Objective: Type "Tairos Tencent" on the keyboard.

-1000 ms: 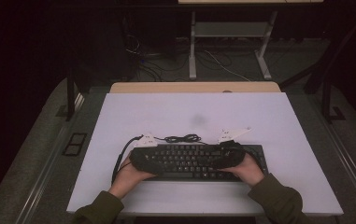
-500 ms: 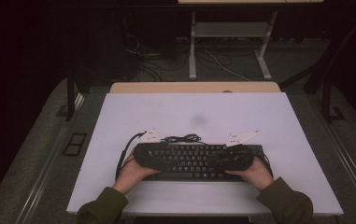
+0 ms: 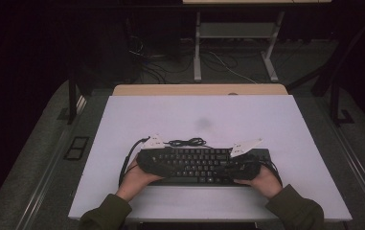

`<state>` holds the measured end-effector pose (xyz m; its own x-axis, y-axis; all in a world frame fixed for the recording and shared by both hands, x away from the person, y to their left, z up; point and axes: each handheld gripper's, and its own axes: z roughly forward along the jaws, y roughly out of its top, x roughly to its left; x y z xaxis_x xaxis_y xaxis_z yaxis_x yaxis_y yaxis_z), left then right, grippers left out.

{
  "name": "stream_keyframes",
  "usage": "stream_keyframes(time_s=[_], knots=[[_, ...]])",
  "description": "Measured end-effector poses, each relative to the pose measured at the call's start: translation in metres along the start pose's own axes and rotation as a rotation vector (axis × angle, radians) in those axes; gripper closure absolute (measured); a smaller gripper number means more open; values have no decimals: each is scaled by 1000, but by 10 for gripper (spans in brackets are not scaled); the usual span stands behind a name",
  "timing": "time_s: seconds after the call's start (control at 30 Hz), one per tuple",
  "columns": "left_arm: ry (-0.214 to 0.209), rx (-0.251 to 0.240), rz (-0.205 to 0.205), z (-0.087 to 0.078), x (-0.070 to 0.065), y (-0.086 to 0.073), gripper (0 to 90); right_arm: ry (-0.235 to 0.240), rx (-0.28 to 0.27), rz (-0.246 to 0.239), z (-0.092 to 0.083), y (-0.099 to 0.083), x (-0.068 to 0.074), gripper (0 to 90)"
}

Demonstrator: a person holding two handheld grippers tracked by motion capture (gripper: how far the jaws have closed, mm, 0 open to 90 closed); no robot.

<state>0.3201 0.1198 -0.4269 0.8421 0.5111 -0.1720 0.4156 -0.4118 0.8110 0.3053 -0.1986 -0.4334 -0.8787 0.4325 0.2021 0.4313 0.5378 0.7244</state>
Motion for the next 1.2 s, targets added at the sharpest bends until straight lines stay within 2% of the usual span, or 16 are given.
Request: stream_keyframes(time_s=[0.07,0.37,0.43,0.67,0.77,0.87,0.93,1.1,1.2], knots=[[0,2,-1,0,0,-1,151,-16,17,-1,2,0,0,892],[7,1,-7,-3,1,-1,195,-17,35,-6,5,-1,0,893],[14,2,-8,-4,2,0,241,-15,35,-5,5,-1,-1,893],[25,3,-10,-4,5,0,590,-17,39,-8,5,0,-1,893],[27,23,-11,-3,5,0,742,-16,39,-8,6,0,-1,893],[38,53,0,-1,6,0,849,-14,39,-8,6,0,-1,892],[47,64,-2,0,6,0,887,-16,40,-9,6,0,-1,893],[46,73,-17,2,8,-1,890,-15,39,-6,6,0,-1,893],[45,84,-9,4,9,-1,890,-15,39,-5,6,0,-1,893]])
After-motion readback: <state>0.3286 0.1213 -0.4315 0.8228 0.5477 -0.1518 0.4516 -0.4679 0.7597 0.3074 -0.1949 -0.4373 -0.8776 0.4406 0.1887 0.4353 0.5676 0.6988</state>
